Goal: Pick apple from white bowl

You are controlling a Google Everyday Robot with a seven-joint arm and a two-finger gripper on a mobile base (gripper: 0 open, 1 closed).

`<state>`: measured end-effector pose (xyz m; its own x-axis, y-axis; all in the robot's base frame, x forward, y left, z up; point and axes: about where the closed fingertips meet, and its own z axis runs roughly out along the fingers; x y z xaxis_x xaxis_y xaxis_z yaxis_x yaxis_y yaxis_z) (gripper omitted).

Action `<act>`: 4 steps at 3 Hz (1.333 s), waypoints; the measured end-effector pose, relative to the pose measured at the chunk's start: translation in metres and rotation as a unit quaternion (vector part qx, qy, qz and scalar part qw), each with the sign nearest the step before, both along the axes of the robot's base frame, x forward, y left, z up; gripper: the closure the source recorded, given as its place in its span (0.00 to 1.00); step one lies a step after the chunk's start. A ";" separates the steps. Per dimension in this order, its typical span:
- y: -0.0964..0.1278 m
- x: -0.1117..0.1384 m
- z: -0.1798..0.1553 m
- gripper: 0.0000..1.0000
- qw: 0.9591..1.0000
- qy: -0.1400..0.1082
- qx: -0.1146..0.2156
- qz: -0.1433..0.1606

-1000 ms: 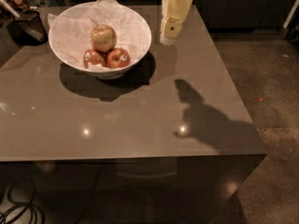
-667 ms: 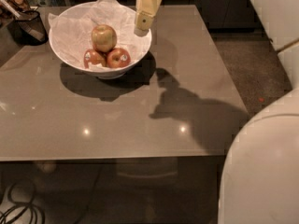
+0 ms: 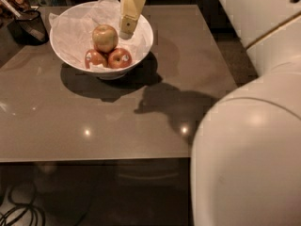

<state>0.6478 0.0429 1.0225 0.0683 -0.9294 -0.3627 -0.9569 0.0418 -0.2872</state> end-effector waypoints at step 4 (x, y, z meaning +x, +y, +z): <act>0.071 0.052 -0.052 0.09 0.999 0.046 0.007 0.026</act>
Offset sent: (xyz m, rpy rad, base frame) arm 0.0368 0.0565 -0.0393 -0.0625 0.1788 0.0928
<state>0.7001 0.1136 0.9707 0.0827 -0.9201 -0.3829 -0.9801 -0.0055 -0.1984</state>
